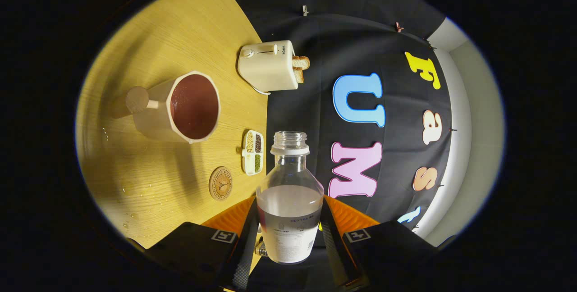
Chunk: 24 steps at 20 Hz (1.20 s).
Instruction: Take the bottle from table, then pour the juice into the cup, finally place the bottle on the coaster
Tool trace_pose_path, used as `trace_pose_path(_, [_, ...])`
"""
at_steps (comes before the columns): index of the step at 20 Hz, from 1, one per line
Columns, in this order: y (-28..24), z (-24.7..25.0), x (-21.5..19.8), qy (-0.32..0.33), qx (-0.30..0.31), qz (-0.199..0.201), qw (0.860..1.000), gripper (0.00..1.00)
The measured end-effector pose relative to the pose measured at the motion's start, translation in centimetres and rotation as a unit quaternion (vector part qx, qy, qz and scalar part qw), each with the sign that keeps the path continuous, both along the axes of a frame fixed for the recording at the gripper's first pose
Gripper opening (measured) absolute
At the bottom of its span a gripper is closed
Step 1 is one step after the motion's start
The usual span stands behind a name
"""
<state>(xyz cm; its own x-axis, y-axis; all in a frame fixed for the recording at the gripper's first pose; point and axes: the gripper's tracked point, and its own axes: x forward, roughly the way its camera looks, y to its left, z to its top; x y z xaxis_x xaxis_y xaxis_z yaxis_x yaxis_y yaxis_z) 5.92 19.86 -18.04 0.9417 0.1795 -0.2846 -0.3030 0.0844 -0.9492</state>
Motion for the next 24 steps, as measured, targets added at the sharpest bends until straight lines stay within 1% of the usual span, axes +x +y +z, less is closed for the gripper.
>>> trace_pose_path(11, [0.4,0.1,0.9,-0.017,-0.054,0.037,0.998,0.71])
trace_pose_path(17, [0.9,0.3,0.7,-0.027,-0.071,0.055,0.996,0.71])
trace_pose_path(24, [2.0,-0.1,0.3,-0.039,-0.100,0.088,0.990,0.71])
